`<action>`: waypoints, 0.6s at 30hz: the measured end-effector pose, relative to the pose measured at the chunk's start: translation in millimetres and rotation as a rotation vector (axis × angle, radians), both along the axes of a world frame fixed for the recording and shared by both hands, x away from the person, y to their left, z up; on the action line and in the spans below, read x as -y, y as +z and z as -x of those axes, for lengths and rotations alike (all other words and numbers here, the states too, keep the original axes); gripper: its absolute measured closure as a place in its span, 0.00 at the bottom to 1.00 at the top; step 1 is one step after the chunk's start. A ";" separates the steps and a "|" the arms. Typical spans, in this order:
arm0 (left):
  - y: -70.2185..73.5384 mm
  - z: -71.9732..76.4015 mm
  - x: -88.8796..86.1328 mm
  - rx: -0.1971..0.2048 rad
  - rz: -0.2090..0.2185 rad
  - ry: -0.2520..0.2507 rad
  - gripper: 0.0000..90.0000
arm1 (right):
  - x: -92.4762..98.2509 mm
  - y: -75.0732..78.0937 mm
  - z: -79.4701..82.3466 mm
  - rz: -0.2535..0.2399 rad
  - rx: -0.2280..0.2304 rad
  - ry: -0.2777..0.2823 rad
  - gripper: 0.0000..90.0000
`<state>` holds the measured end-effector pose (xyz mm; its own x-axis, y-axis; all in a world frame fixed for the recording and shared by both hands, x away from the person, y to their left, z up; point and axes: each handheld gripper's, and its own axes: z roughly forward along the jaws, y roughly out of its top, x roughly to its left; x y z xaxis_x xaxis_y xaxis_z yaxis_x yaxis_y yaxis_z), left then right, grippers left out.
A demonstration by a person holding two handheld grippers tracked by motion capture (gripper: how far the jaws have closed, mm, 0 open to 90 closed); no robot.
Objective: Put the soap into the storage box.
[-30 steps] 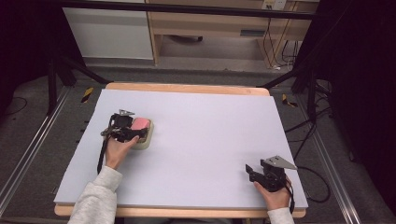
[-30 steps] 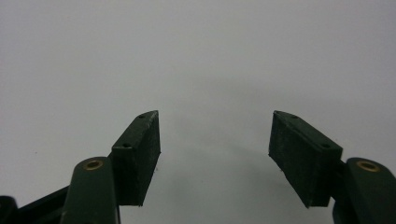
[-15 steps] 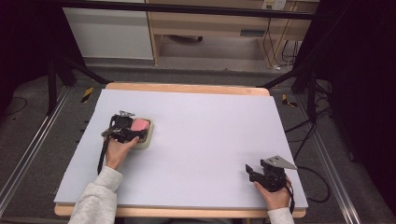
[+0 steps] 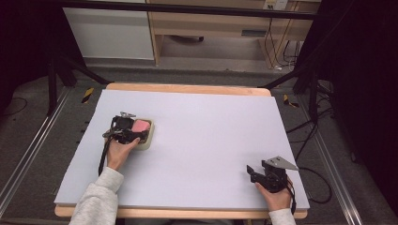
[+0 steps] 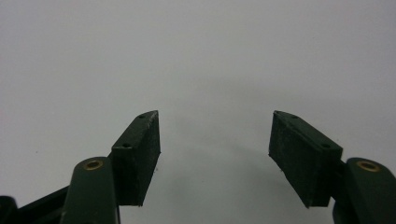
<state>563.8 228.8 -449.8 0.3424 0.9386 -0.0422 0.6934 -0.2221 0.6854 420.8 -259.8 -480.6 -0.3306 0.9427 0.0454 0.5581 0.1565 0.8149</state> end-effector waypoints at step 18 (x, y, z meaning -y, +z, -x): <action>-4.1 -1.4 1.2 -0.001 0.007 0.009 0.41 | 0.1 0.0 0.0 0.000 0.000 0.001 0.37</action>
